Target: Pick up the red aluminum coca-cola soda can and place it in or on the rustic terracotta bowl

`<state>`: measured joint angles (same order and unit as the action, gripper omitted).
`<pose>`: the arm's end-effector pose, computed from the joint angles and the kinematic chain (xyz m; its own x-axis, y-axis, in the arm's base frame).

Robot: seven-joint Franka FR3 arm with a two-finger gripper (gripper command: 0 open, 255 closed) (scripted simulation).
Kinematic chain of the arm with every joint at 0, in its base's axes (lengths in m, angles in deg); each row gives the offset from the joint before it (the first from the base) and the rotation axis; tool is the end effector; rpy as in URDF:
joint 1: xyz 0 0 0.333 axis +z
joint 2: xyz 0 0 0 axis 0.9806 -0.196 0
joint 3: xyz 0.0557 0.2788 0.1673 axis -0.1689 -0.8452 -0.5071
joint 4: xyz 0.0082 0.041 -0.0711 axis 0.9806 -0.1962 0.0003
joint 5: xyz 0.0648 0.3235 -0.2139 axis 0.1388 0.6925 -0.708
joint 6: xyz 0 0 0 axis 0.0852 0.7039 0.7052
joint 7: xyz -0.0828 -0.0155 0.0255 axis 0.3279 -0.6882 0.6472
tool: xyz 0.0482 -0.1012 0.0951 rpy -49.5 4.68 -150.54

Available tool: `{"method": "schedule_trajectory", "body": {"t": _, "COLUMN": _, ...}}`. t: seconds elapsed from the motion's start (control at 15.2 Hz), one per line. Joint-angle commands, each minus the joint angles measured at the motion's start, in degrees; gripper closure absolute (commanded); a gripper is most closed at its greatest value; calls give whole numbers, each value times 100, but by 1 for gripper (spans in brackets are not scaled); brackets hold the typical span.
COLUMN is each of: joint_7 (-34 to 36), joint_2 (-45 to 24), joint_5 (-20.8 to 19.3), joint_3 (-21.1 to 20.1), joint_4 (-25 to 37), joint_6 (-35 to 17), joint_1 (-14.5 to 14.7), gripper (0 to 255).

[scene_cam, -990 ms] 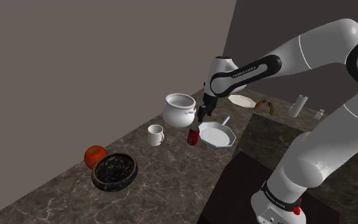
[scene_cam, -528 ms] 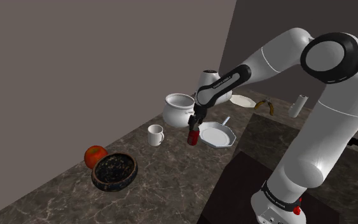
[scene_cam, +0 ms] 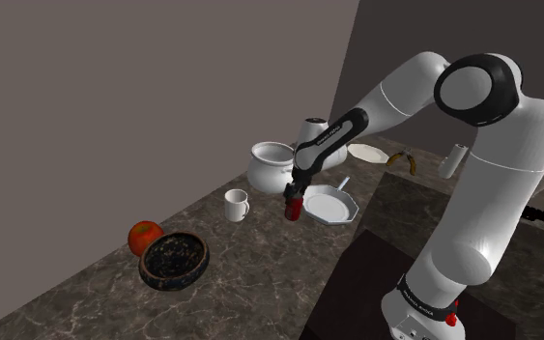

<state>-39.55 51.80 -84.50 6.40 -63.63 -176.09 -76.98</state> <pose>0.4965 -0.0419 0.2283 0.9963 0.0774 0.0361 0.0775 -0.9970 -0.0008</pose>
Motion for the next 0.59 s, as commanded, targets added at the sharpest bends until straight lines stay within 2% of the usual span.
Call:
{"method": "schedule_trajectory", "body": {"t": 0.0, "joint_7": -13, "joint_2": -59, "joint_5": 15, "joint_3": -3, "joint_4": 12, "joint_6": -52, "joint_1": -4, "gripper": 0}}
{"method": "schedule_trajectory", "body": {"t": 0.4, "joint_7": -13, "joint_2": -58, "joint_5": 15, "joint_3": -4, "joint_4": 12, "joint_6": -50, "joint_1": -4, "gripper": 0}}
{"method": "schedule_trajectory", "body": {"t": 0.46, "joint_7": -13, "joint_2": -58, "joint_5": 15, "joint_3": -4, "joint_4": 12, "joint_6": -50, "joint_1": -4, "gripper": 255}}
{"method": "schedule_trajectory", "body": {"t": 0.53, "joint_7": -13, "joint_2": -58, "joint_5": 15, "joint_3": -4, "joint_4": 12, "joint_6": -50, "joint_1": -4, "gripper": 255}}
